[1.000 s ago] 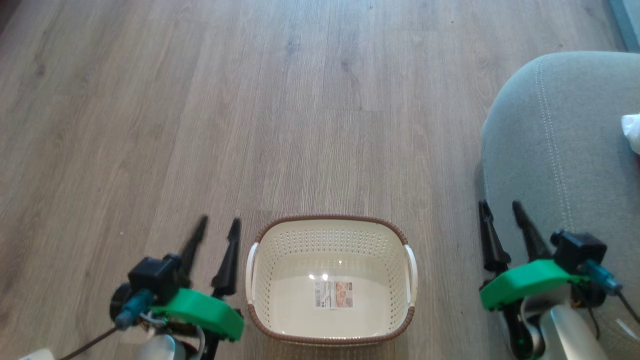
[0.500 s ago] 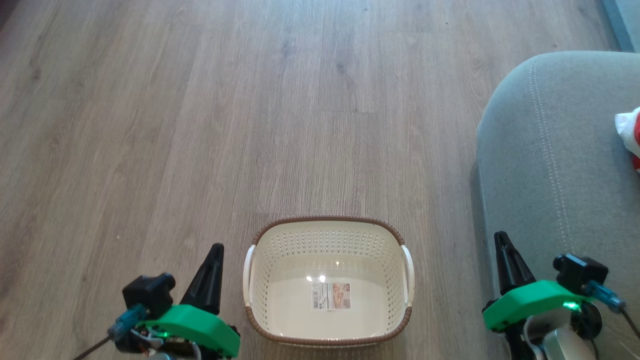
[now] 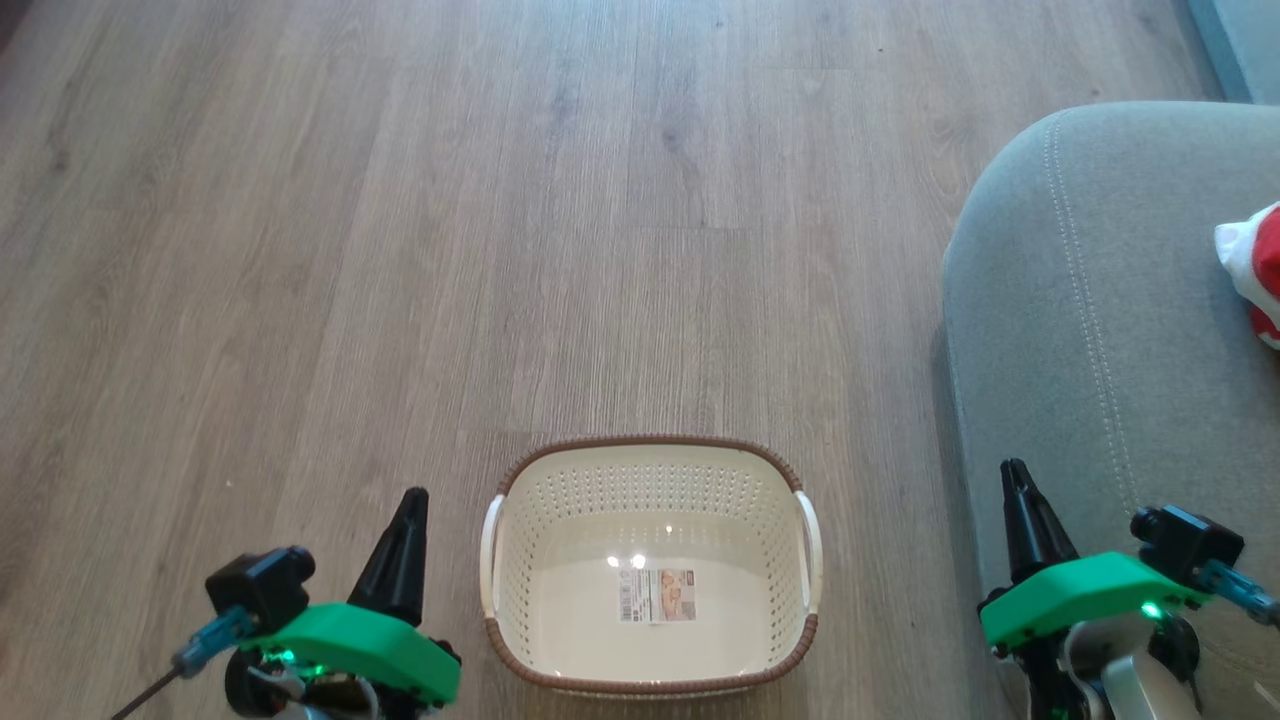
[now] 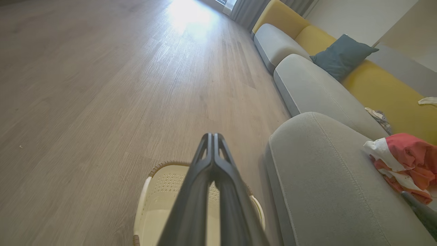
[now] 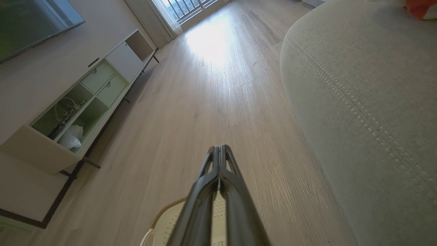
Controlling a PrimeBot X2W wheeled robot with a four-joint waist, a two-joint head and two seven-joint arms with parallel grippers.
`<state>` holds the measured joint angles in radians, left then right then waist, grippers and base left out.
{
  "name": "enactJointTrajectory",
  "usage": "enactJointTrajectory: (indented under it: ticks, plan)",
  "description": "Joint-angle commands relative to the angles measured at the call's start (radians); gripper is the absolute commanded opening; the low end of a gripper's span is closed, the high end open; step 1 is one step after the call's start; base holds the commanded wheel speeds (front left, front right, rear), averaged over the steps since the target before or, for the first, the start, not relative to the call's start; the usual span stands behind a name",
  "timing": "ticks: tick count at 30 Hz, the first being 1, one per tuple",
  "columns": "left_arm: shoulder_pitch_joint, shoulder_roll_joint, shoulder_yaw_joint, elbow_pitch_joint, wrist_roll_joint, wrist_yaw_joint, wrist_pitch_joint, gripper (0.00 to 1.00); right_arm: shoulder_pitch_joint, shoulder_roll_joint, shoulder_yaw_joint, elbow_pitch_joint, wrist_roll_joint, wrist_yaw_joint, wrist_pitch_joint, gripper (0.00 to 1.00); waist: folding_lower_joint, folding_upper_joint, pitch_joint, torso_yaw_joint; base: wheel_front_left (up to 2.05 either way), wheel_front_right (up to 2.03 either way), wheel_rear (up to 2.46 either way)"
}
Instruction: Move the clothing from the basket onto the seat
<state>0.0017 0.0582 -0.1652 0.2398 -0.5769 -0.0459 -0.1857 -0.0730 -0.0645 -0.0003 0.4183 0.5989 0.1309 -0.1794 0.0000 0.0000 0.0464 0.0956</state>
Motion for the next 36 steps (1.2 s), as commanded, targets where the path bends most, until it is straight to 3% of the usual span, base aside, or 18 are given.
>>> enactJointTrajectory:
  ticks: [1, 36]
  plan:
    - [-0.045, 0.009, 0.015, -0.029, -0.025, -0.008, 0.002, 0.00, -0.039, 0.001, -0.006, -0.039, 0.026, 0.000, 0.006, 0.00, 0.0000, 0.0000, -0.001, -0.001, 0.00, 0.00, 0.00]
    - [-0.066, 0.017, 0.090, -0.019, -0.404, -0.036, 0.092, 0.00, -0.038, 0.006, -0.045, -0.087, 0.379, 0.000, 0.110, 0.00, 0.0000, 0.0000, -0.016, -0.035, 0.00, 0.00, 0.00]
